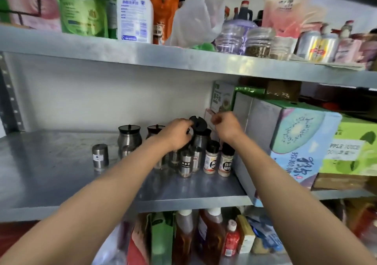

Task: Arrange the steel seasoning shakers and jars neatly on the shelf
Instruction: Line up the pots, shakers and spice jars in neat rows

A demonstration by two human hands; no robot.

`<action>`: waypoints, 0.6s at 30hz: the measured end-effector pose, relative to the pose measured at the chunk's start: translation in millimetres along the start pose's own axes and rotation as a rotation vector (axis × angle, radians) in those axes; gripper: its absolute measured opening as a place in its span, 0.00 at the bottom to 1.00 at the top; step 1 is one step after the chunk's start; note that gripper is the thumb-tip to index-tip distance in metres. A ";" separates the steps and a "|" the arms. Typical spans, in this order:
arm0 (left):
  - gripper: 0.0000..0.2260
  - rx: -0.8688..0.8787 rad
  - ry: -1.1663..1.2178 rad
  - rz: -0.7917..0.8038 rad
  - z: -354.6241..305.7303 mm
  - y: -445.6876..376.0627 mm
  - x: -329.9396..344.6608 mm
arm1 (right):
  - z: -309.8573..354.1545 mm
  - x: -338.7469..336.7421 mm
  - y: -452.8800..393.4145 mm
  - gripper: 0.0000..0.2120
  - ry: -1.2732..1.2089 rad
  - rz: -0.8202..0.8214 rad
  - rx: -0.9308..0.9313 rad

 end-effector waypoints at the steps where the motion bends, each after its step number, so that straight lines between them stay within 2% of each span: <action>1: 0.18 0.002 -0.038 0.015 1.1 -7.9 3.3 | -5.5 3.7 -3.5 0.13 0.019 0.016 0.006; 5: 0.22 0.010 -0.147 0.043 6.5 -34.7 11.2 | -27.6 14.1 -20.4 0.12 0.031 0.026 -0.001; 8: 0.23 0.001 -0.163 0.080 8.0 -47.7 16.1 | -40.9 22.9 -33.6 0.13 0.054 -0.026 -0.014; 13: 0.25 -0.019 -0.188 0.114 4.6 -63.7 28.6 | -47.2 26.6 -47.3 0.22 0.184 -0.019 0.003; 18: 0.26 -0.001 -0.198 0.115 -0.7 -76.2 40.0 | -46.5 20.6 -61.2 0.16 0.274 -0.027 0.103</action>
Point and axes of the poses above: each hand's wrist, its own y-axis away from the middle knuckle, its own x-axis out of the palm, z = x × y, the point moved 1 cm from there along -y, towards the middle knuckle, and after that the axes turned 15 degrees about -x, right-handed, at the moved point
